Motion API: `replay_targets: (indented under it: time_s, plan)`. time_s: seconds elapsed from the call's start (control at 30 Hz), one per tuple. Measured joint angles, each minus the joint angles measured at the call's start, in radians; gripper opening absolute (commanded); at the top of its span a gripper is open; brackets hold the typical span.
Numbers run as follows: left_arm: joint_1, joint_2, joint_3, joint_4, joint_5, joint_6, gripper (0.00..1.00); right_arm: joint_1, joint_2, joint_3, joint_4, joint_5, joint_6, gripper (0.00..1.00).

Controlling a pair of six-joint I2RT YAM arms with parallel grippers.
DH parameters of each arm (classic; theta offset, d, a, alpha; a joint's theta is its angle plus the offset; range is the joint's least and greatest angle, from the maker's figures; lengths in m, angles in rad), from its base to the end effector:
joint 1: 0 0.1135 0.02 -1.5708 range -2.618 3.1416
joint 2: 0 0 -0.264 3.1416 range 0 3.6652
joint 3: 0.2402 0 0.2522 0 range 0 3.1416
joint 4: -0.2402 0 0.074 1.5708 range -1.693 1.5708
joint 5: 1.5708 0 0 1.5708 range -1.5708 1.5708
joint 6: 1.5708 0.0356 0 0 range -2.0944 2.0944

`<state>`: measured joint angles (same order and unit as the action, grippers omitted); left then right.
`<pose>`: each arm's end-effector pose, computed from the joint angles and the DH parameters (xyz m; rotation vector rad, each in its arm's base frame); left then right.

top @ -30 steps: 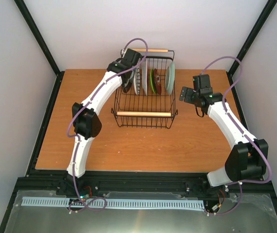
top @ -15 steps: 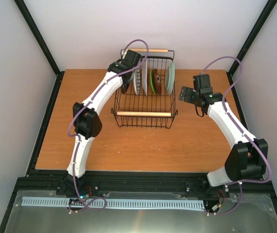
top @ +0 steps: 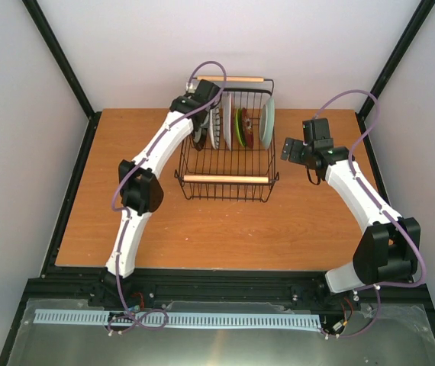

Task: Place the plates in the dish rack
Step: Insert the plate into the dish rack.

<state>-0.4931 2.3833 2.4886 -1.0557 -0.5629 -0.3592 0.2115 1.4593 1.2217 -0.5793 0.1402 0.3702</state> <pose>0.4578 -0.2244 0.2958 -0.0598 2.3493 0.3060 0.3116 0.0618 0.2969 0.2545 2.3664 0.1101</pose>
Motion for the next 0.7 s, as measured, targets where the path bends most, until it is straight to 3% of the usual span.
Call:
replay_targets:
  time_s: [0.3, 0.43, 0.5, 0.63, 0.7]
  plan:
    - [0.044, -0.008, 0.009, -0.023, 0.117, -0.058, 0.12, -0.005, 0.0, -0.006, 0.001, 0.002, -0.01, 1.0]
    - [0.049, -0.011, 0.009, -0.013, 0.181, -0.052, 0.26, -0.009, 0.0, -0.008, 0.001, 0.002, -0.012, 1.0]
    - [0.048, -0.011, 0.009, -0.005, 0.22, -0.047, 0.38, -0.01, 0.0, -0.012, 0.002, 0.003, -0.012, 1.0]
    - [0.046, -0.011, 0.009, 0.024, 0.272, -0.034, 0.44, -0.014, 0.0, -0.017, 0.002, 0.002, -0.013, 1.0]
    - [0.044, -0.011, 0.009, 0.04, 0.291, -0.031, 0.52, -0.016, 0.0, -0.017, 0.002, 0.002, -0.013, 1.0]
